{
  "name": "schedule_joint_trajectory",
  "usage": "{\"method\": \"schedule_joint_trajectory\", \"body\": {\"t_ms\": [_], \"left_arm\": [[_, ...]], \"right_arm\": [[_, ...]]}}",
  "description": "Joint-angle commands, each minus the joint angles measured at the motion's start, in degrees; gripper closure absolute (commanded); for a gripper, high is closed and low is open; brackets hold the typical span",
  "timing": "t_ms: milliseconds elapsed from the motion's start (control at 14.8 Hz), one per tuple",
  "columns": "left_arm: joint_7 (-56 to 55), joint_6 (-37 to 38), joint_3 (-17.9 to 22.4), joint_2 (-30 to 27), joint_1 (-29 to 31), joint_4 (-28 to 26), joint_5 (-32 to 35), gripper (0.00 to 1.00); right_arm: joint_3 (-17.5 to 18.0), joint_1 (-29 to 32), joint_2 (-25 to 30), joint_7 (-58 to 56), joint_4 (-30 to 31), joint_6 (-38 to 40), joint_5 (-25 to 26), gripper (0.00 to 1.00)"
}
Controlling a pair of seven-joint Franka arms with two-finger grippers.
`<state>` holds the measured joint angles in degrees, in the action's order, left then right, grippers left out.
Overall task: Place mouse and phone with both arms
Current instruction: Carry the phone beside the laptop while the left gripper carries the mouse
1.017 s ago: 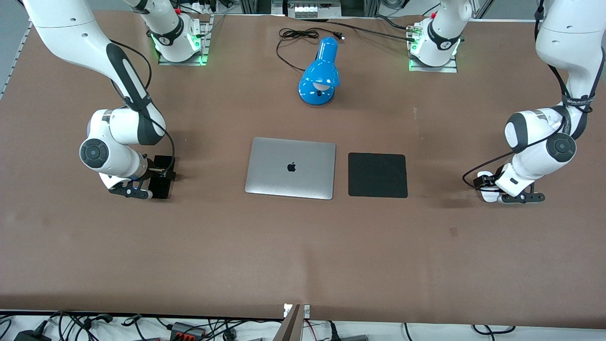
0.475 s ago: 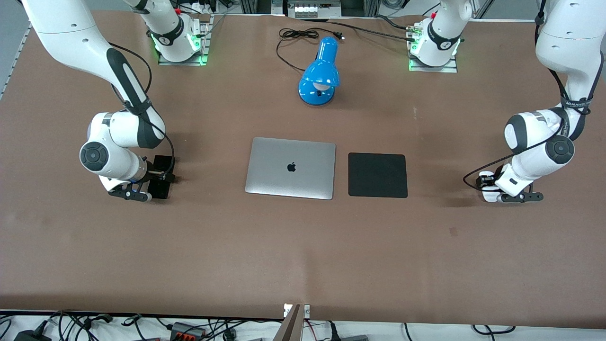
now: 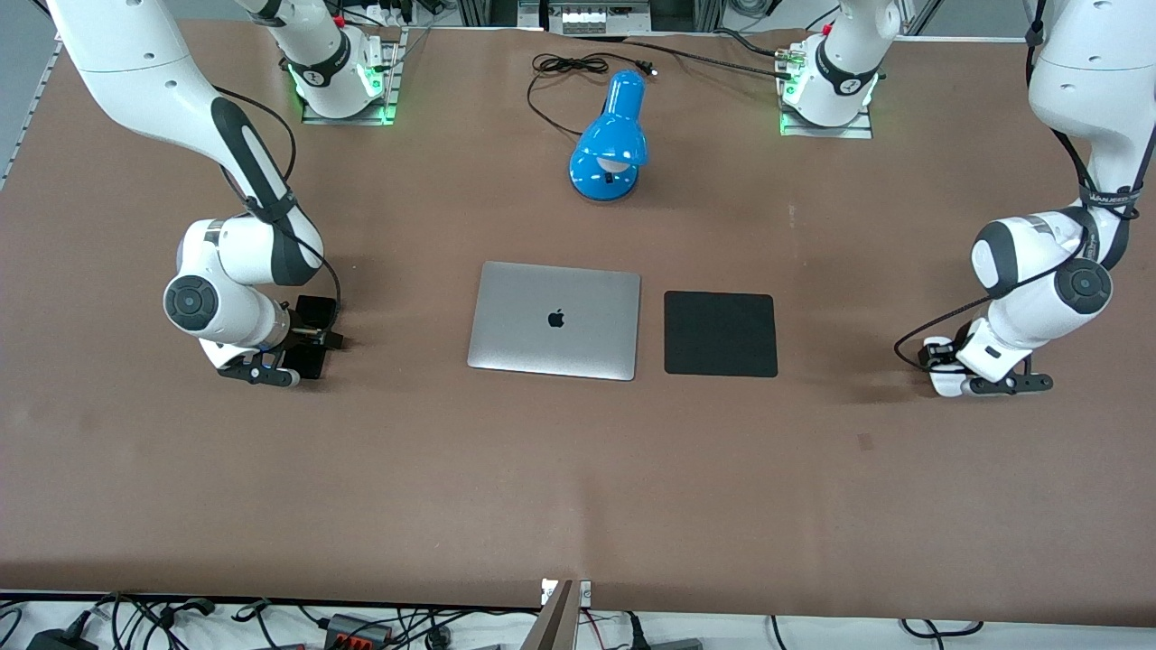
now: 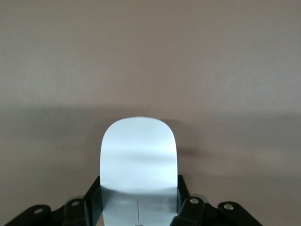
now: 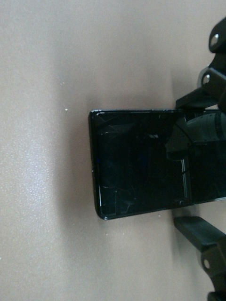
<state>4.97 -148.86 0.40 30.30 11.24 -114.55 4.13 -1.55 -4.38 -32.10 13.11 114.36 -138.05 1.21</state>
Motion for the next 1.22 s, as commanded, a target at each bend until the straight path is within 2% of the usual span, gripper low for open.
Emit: {"method": "schedule_joint_trajectory", "body": {"t_ms": [0,271,407,542,678,881,1017,1153], "left_arm": [[-0.5,6.1,-3.6,-0.9,-0.1,4.8,0.9,0.59],[-4.7,18.3,-10.1,-0.7,-1.7,13.2,0.2,0.59],[-13.2,22.7,-12.4,-0.9,-4.8,13.8,0.6,0.59],[-18.0,23.1,-12.5,-0.9,-9.2,13.8,0.8,0.59],[-19.3,23.2,-12.6,-0.7,-12.5,13.7,0.7,0.59],[-22.4,26.8,-12.7,-0.4,-17.4,13.0,0.6,0.59],[-28.9,29.2,-12.7,-0.5,-20.5,12.8,0.6,0.58],[-30.2,29.2,-12.8,-1.5,-22.3,10.7,0.7,0.58]], "right_arm": [[0.4,0.5,-0.9,-0.6,-0.5,0.0,-0.1,0.0],[0.4,0.5,-1.5,-0.6,-0.5,0.1,-0.1,0.0],[0.4,0.6,-1.4,-0.6,-0.6,0.2,-0.1,0.28],[0.4,0.6,-1.3,-0.6,-0.7,0.6,-0.1,0.59],[0.4,0.4,-0.9,-0.8,-0.8,0.6,-0.1,0.75],[0.7,-0.5,0.2,-0.9,-1.9,2.8,0.0,0.8],[2.2,-0.6,0.7,-0.7,-5.8,9.3,-0.1,0.81],[3.8,-0.5,0.7,-0.5,-11.3,17.2,-0.2,0.82]]}}
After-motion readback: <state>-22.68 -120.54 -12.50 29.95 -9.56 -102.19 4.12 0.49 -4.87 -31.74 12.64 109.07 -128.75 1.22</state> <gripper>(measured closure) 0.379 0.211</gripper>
